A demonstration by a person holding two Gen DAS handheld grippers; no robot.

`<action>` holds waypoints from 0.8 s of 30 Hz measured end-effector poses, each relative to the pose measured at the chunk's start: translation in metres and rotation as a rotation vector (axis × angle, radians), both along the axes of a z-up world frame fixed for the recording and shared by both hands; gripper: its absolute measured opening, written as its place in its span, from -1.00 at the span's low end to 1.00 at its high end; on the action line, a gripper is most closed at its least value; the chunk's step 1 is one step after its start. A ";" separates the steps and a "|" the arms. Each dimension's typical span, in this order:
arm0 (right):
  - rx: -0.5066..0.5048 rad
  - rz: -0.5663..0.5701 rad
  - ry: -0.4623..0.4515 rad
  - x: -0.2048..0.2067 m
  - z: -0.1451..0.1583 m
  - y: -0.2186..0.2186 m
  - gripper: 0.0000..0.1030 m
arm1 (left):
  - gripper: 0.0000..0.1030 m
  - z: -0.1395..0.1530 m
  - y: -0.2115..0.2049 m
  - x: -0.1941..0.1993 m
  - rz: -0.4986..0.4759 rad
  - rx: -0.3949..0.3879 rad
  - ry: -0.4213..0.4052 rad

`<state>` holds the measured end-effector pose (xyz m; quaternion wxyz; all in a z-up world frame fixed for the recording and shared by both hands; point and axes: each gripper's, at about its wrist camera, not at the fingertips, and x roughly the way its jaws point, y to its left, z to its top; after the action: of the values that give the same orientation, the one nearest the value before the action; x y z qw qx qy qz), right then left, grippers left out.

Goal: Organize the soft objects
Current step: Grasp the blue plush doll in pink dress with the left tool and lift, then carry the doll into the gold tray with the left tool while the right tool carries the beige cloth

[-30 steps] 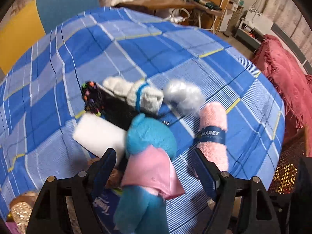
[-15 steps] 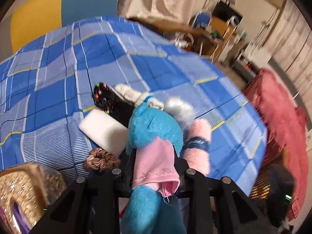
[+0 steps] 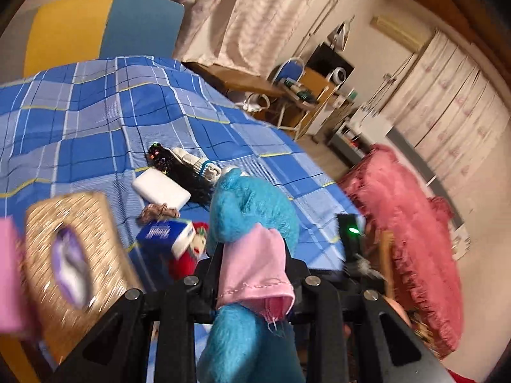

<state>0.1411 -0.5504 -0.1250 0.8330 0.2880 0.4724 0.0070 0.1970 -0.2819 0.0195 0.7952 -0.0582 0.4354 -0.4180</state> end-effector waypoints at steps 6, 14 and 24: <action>-0.002 0.003 -0.016 0.001 -0.001 0.002 -0.64 | -0.47 0.026 0.101 -0.010 0.139 -0.072 -0.021; -0.085 0.040 -0.076 0.002 0.006 0.018 -0.64 | -0.46 0.004 0.244 0.003 0.441 -0.005 -0.014; -0.131 0.008 -0.150 -0.005 0.019 0.022 -0.64 | -0.46 -0.078 0.358 0.041 0.728 0.150 0.068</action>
<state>0.1361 -0.5280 -0.1055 0.8830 0.2295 0.4093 0.0009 0.2377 0.0762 -0.0584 0.8789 -0.1645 0.4418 -0.0725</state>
